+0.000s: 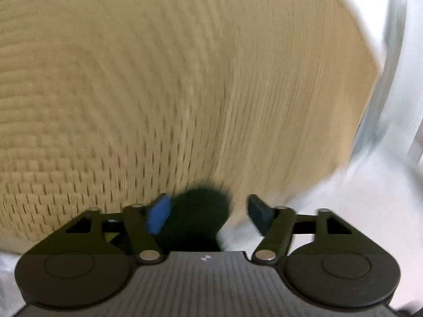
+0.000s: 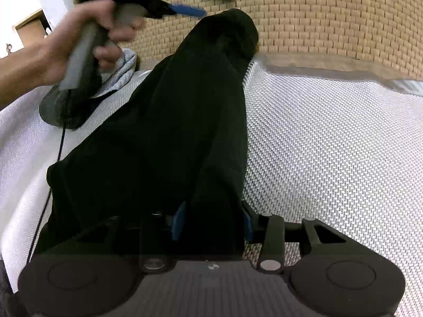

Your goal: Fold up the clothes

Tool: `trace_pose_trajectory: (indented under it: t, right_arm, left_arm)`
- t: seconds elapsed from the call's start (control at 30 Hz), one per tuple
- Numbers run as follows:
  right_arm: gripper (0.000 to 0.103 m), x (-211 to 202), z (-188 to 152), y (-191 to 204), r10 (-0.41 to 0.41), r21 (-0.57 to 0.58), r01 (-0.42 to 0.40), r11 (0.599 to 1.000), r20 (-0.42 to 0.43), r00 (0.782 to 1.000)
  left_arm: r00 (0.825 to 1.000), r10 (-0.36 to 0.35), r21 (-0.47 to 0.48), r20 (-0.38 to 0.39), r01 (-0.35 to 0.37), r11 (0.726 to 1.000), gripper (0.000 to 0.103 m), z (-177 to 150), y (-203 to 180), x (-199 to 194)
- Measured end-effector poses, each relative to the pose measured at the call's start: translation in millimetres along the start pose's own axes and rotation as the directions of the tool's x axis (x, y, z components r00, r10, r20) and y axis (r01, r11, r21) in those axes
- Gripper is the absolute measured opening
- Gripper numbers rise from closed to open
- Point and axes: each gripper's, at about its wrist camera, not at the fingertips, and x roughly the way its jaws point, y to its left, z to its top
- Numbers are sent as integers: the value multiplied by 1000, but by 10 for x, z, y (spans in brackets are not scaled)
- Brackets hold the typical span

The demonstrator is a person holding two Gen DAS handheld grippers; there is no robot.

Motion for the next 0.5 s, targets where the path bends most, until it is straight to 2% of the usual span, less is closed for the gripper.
trace_pose_trajectory:
  t: [0.03,0.07,0.13,0.17,0.2,0.27,0.3,0.4,0.43,0.5]
  right_arm:
    - [48,-1,-3,2,0,-1,0,1000,1,1000]
    - [48,-2,-6,4,0,-1,0,1000,2,1000]
    - [48,-3,-13,5,1,1,-1,1000,4,1000]
    - [48,-3,-16,4,1,5,-2,1000,5,1000]
    - [48,-2,-17,5,2,4,-2,1000,5,1000]
    - [48,-4,-22,8,4,2,-4,1000,5,1000]
    - [48,-23,-38,12,6,2,-6,1000,6,1000]
    - [48,-23,-37,4,11,-5,-11,1000,7,1000]
    - [48,-24,-39,0,14,-8,-14,1000,7,1000]
    - [49,-28,-54,-14,24,-13,-24,1000,12,1000]
  left_arm:
    - [1000,-7,-29,18,7,1000,75,-28,36,-63]
    - [999,-13,-58,35,15,998,68,-57,71,-126]
    - [997,-23,-116,71,32,993,43,-113,142,-252]
    - [996,-28,-144,90,41,989,38,-142,178,-315]
    - [998,-25,-136,50,32,990,32,-214,174,-264]
    - [1000,11,-67,-22,-12,998,31,-322,88,-95]
    - [998,51,-22,-47,-52,998,31,-377,41,-14]
    - [987,138,87,-79,-131,988,20,-415,-11,197]
    - [983,163,79,-79,-157,984,12,-384,-6,238]
    - [981,178,12,-80,-177,984,12,-311,30,263]
